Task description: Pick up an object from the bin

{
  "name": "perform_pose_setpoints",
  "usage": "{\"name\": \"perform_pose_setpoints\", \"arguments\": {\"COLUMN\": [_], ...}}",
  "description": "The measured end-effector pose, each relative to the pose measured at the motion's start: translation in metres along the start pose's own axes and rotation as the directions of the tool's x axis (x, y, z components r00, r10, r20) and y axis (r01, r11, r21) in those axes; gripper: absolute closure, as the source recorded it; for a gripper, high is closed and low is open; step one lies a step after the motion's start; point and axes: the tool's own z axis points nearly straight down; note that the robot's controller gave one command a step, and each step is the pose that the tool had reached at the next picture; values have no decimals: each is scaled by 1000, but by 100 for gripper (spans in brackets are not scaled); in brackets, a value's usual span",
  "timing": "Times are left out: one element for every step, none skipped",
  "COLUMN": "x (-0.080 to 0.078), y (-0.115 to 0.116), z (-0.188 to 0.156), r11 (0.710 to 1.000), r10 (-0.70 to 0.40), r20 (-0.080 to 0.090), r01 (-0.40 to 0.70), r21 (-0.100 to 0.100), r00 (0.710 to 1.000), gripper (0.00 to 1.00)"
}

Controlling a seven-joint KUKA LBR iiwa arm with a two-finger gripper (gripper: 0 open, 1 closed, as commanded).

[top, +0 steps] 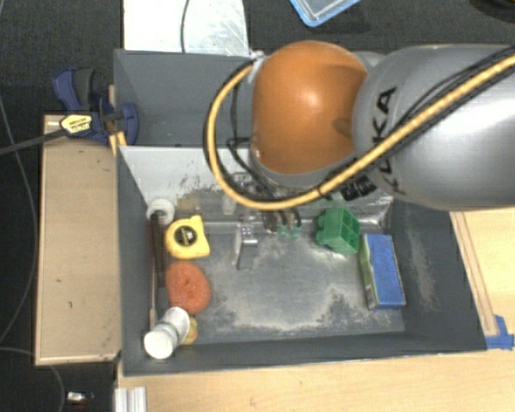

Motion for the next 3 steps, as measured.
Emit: {"name": "perform_pose_setpoints", "arguments": {"x": [-1, 23, -7], "y": [-1, 29, 56], "z": [-5, 43, 65], "r11": [1000, 994, 920], "r10": [5, -109, -391], "r20": [8, 10, 17], "r01": [-5, 109, 391], "r21": [-1, -1, 4], "r00": [1000, 994, 920], "gripper": [0, 0, 0]}}
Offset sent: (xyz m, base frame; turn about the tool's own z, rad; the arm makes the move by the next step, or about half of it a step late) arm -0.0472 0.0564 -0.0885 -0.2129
